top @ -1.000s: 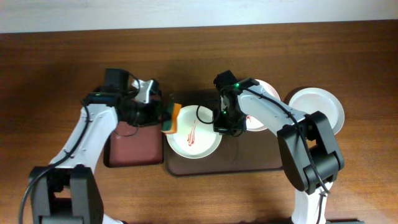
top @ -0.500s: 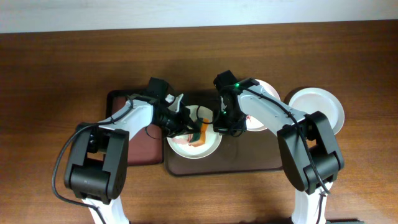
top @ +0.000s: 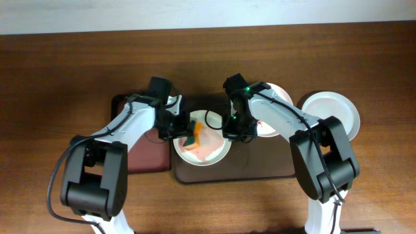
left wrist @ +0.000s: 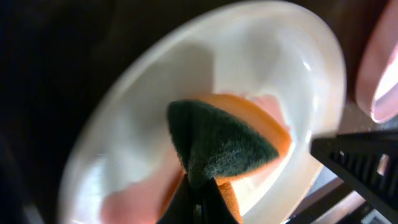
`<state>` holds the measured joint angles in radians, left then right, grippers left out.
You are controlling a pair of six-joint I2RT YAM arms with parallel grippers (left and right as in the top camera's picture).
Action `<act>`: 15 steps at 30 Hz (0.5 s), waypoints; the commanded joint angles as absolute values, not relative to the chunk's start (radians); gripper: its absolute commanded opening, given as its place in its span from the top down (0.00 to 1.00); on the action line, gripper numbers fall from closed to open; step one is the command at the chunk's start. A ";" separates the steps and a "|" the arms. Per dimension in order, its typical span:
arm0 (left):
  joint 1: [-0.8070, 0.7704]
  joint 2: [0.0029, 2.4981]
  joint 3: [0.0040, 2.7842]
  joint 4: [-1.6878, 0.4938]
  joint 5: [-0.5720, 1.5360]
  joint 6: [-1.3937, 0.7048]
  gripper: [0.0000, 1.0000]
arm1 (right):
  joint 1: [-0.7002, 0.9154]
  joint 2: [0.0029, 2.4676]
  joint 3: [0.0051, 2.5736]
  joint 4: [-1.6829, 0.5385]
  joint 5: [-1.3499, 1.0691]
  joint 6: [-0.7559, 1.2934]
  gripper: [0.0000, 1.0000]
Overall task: Clean dirty plates on tray and stack at the side
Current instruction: 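Scrub the held white plate with the sponge in the left gripper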
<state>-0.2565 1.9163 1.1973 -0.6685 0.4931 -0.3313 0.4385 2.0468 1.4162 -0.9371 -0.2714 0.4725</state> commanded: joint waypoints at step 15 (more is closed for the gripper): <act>-0.384 1.896 1.179 -0.660 -0.015 -0.365 1.00 | 0.445 2.050 1.404 -0.942 -0.257 0.476 0.96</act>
